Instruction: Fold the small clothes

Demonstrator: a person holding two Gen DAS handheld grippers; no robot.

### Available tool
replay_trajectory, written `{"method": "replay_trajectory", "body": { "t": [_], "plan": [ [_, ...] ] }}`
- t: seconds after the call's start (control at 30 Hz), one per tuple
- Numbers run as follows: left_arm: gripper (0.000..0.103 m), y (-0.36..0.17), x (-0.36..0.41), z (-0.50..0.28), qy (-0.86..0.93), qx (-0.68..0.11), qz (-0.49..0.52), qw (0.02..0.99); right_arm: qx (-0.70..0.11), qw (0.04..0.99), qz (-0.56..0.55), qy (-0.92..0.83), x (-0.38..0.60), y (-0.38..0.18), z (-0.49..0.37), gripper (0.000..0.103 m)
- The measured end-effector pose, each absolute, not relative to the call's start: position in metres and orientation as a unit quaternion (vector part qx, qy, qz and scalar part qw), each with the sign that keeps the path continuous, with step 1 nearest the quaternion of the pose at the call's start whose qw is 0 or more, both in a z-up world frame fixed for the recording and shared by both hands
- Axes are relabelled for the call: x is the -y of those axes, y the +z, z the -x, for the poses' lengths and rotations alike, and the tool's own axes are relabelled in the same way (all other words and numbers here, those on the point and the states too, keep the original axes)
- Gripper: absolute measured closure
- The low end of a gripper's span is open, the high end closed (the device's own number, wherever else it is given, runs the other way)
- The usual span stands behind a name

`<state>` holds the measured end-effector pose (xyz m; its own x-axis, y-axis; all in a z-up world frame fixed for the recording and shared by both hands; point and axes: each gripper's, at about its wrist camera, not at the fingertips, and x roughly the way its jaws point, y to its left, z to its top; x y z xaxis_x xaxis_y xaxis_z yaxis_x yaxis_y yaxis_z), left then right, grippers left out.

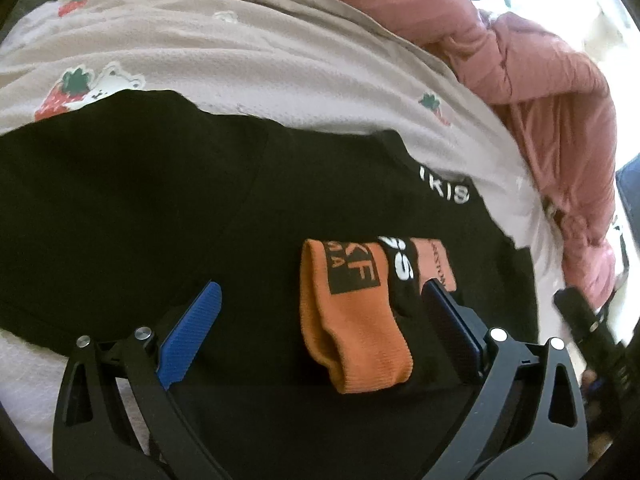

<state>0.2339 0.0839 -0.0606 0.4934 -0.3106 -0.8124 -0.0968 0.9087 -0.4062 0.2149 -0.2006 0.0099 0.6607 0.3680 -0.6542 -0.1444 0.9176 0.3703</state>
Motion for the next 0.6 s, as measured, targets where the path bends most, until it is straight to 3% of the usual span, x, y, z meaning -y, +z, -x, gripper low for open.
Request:
{"method": "replay_trajectory", "body": {
  "t": [0.07,0.13,0.27,0.33,0.47,0.6],
  "plan": [
    [0.011,-0.062,-0.076,-0.234,-0.066,-0.501,0.187,0.842,-0.384,0.902,-0.147,0.134,0.208,0.011,-0.214,0.064],
    [0.02,-0.067,-0.064,-0.233,-0.062,-0.504,0.16,0.846,-0.382,0.904,-0.151,0.123,0.218,0.011,-0.213,0.063],
    [0.053,-0.069,-0.04,-0.229,-0.05,-0.497,0.093,0.861,-0.376,0.907,-0.159,0.104,0.235,0.011,-0.21,0.063],
    [0.062,-0.065,-0.032,-0.227,-0.045,-0.487,0.062,0.87,-0.374,0.908,-0.163,0.094,0.244,0.01,-0.208,0.063],
    [0.099,-0.049,-0.042,-0.226,-0.087,-0.459,0.101,0.878,-0.377,0.908,-0.166,0.077,0.258,0.006,-0.205,0.063],
    [0.098,-0.032,-0.055,-0.222,-0.065,-0.44,0.085,0.891,-0.381,0.907,-0.168,0.07,0.263,0.002,-0.202,0.063]
  ]
}}
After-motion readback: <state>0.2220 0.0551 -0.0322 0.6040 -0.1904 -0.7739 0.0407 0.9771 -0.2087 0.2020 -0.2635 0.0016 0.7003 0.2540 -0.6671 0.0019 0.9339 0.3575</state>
